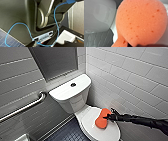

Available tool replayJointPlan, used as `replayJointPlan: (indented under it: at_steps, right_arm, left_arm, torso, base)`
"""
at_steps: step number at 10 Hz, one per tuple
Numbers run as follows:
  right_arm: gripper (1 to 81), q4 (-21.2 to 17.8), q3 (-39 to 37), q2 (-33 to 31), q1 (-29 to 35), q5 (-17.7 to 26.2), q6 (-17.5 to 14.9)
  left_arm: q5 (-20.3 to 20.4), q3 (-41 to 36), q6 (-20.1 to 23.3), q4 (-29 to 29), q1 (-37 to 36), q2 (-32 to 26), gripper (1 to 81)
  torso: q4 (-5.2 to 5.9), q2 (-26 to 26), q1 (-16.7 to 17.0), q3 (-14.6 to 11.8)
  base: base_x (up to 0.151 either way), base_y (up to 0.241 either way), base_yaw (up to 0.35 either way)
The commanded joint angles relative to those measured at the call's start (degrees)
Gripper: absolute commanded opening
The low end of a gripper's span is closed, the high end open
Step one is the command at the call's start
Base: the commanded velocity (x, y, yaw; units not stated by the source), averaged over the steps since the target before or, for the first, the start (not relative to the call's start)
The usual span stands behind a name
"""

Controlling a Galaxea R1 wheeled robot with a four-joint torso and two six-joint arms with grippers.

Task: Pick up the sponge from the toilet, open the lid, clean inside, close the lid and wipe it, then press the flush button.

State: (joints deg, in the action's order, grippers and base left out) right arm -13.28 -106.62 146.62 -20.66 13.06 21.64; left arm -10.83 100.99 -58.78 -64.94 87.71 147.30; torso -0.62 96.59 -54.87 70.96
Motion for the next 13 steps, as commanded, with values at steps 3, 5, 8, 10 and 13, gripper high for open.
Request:
replayJointPlan:
  at_steps: [3,5,8,10,13]
  right_arm:
    - [1.0,-1.49,-4.64,3.97,8.05,1.09,1.04]
    - [1.0,-1.49,-8.48,6.33,7.78,0.06,1.13]
    - [1.0,-1.49,-12.99,6.54,6.20,-3.38,6.93]
    - [1.0,-1.40,-7.50,2.16,3.74,-5.38,6.93]
    - [1.0,-1.31,2.37,-7.52,0.23,-9.10,6.93]
  left_arm:
    - [-2.36,-1.49,0.07,0.52,2.07,-0.77,81.1]
    - [-2.36,-1.49,0.07,0.52,2.24,-0.77,81.1]
    - [-2.36,-1.49,0.07,0.43,2.25,-0.68,81.1]
    - [-2.36,-1.40,0.07,0.16,2.25,-0.33,81.1]
    - [-2.36,-1.40,0.07,-0.28,2.25,0.02,81.1]
  torso:
    - [0.00,0.50,-0.46,4.93]
    - [0.00,0.83,-0.61,2.69]
    - [0.00,0.85,-0.68,3.35]
    - [0.00,0.87,-0.68,3.35]
    - [0.00,0.87,-0.68,3.35]
  base:
    - [0.000,0.000,0.000]
    - [0.000,0.000,0.000]
    - [0.000,0.000,0.000]
    - [0.000,0.000,0.000]
    - [0.000,0.000,0.000]
